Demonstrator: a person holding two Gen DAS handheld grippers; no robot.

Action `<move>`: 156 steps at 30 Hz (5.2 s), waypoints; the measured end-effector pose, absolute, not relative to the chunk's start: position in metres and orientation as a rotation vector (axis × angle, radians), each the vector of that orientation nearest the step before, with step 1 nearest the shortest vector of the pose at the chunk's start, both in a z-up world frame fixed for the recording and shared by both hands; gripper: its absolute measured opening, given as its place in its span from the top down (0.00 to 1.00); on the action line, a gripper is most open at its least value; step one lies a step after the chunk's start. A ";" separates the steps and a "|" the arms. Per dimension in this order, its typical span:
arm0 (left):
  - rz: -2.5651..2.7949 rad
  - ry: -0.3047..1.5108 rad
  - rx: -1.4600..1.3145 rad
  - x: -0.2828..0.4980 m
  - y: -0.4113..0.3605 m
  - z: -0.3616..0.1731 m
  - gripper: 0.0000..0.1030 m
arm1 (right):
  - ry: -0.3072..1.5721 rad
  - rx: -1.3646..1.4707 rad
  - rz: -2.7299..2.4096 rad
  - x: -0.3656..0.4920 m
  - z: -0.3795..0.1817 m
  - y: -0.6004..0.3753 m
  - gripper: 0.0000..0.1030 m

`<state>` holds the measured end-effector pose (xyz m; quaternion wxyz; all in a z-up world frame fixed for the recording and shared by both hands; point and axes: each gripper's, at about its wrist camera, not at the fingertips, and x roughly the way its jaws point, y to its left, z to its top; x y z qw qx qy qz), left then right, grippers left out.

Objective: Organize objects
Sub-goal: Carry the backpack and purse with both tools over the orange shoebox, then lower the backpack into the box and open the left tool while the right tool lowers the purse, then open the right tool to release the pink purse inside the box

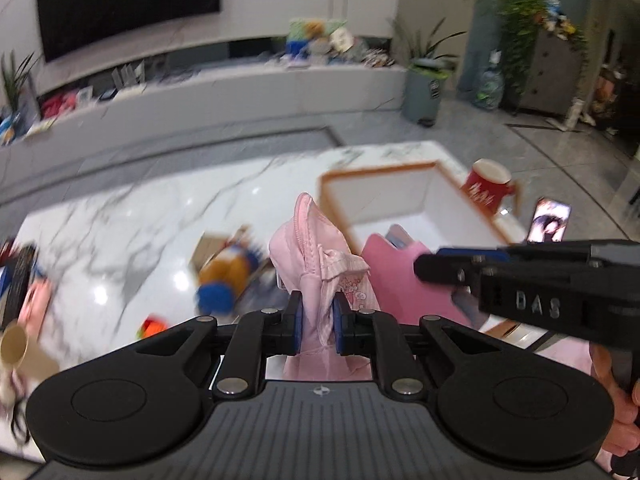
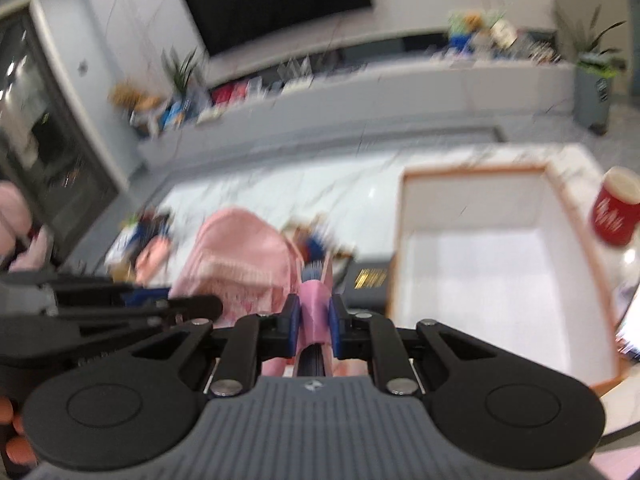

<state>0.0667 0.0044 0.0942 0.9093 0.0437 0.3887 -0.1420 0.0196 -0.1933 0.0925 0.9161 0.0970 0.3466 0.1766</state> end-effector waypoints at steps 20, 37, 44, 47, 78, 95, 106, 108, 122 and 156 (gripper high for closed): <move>-0.389 1.021 0.474 0.129 -0.145 -0.005 0.84 | 0.878 0.410 0.132 0.082 0.015 -0.317 0.87; -0.416 1.073 0.548 0.127 -0.157 -0.032 0.83 | 1.007 0.400 0.170 0.105 -0.025 -0.310 0.94; -0.416 1.080 0.508 0.129 -0.147 -0.034 0.83 | 1.066 0.313 0.154 0.116 -0.026 -0.310 0.61; -0.424 1.076 0.492 0.130 -0.145 -0.035 0.83 | 1.061 0.331 0.167 0.118 -0.022 -0.310 0.53; -0.504 0.977 0.434 0.097 -0.112 0.013 0.47 | 1.169 0.454 0.286 0.122 -0.036 -0.297 0.71; -0.513 1.094 0.091 0.114 -0.066 -0.008 0.64 | 1.207 0.381 0.303 0.122 -0.034 -0.275 0.71; -0.532 1.084 0.047 0.114 -0.057 -0.018 0.65 | 1.204 0.314 0.267 0.123 -0.041 -0.263 0.66; -0.534 1.081 0.028 0.114 -0.054 -0.019 0.65 | 1.198 0.315 0.265 0.123 -0.041 -0.264 0.66; -0.558 1.058 0.021 0.114 -0.045 -0.014 0.73 | 1.178 0.375 0.235 0.114 -0.027 -0.274 0.75; -0.554 1.036 0.011 0.107 -0.039 -0.010 0.77 | 1.175 0.287 0.247 0.106 -0.035 -0.264 0.73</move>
